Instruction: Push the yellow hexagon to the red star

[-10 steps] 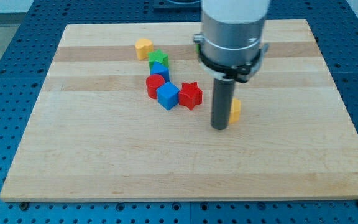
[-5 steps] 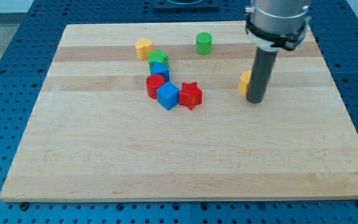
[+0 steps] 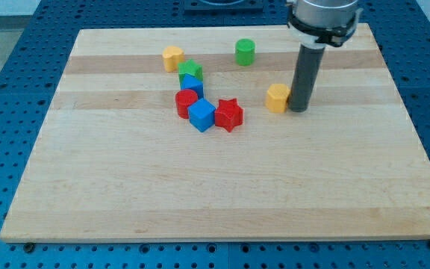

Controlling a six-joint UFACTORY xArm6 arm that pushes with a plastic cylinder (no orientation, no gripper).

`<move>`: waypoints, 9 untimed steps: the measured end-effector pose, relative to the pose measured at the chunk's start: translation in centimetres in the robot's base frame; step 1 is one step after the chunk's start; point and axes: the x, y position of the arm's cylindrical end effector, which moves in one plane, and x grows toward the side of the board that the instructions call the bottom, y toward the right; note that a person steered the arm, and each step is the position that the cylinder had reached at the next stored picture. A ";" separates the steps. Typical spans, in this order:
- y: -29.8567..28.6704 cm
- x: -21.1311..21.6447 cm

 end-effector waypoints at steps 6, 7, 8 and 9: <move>-3.7 -4.9; -4.6 -4.6; -4.7 -4.6; -4.7 -4.6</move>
